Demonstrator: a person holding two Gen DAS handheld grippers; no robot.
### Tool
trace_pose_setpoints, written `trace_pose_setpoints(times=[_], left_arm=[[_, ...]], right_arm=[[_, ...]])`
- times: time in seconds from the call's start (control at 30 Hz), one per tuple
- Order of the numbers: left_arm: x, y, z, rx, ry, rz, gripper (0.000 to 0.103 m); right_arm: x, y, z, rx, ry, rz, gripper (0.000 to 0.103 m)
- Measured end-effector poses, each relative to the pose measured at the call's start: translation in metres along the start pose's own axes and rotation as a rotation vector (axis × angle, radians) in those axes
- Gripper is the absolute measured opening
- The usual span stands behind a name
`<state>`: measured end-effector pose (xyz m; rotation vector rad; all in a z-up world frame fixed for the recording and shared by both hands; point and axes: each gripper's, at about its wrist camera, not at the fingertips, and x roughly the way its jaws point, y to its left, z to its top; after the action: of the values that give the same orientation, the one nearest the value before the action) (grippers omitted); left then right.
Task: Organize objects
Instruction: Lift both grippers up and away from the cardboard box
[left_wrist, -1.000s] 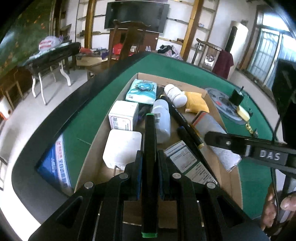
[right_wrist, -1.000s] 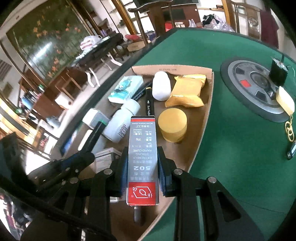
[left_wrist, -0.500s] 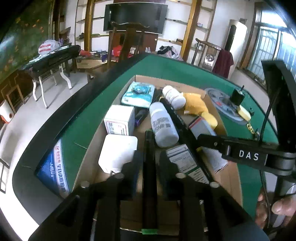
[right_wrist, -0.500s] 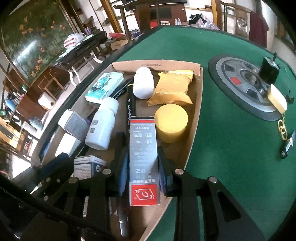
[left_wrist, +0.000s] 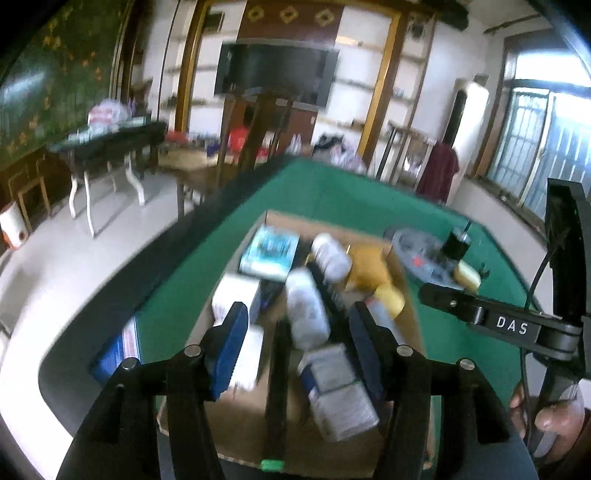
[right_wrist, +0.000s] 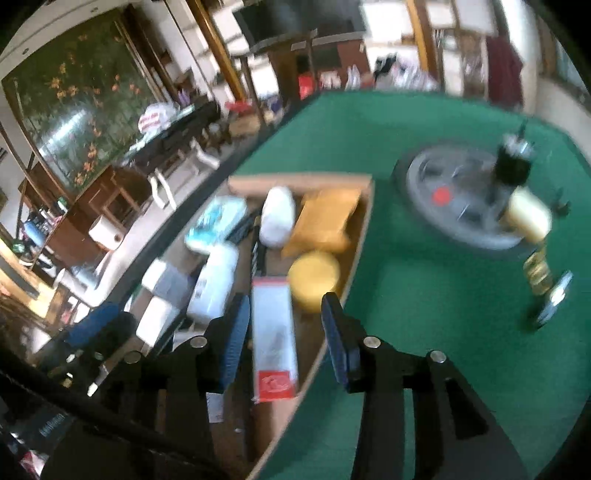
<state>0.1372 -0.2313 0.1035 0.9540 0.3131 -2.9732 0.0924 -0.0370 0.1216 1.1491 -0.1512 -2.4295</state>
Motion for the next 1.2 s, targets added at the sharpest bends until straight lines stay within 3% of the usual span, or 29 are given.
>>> trace_pose_setpoints(times=[0.03,0.2,0.43,0.5,0.57,0.67,0.9,1.0,1.2], left_arm=[[-0.004,-0.002,0.005,0.012,-0.028,-0.006,0.053],[-0.009,-0.009,0.027,0.086,-0.104,-0.01,0.053],[0.001,-0.019,0.057,0.161,-0.104,-0.047,0.056],[0.001,-0.026,0.064,0.178,-0.103,-0.057,0.056],[-0.005,-0.037,0.071,0.202,-0.115,-0.076,0.056],[-0.02,-0.055,0.074,0.237,-0.17,-0.078,0.056],[-0.05,-0.1,0.069,0.205,-0.224,-0.125,0.057],[-0.072,-0.137,0.074,0.229,-0.246,-0.181,0.057],[-0.142,-0.215,0.118,0.236,-0.289,-0.389,0.057]], right_arm=[[-0.007,-0.001,0.005,-0.009,-0.024,-0.017,0.048],[-0.044,-0.009,0.046,-0.019,-0.152,-0.055,0.048],[-0.087,-0.016,0.089,-0.065,-0.295,-0.152,0.055],[-0.099,-0.021,0.081,-0.074,-0.327,-0.198,0.056],[-0.111,-0.026,0.067,-0.079,-0.356,-0.246,0.063],[-0.124,-0.039,0.051,-0.083,-0.384,-0.325,0.069],[-0.166,-0.077,0.025,-0.018,-0.381,-0.301,0.069],[-0.211,-0.091,0.012,-0.04,-0.449,-0.328,0.069],[-0.325,-0.117,0.008,-0.052,-0.616,-0.403,0.069]])
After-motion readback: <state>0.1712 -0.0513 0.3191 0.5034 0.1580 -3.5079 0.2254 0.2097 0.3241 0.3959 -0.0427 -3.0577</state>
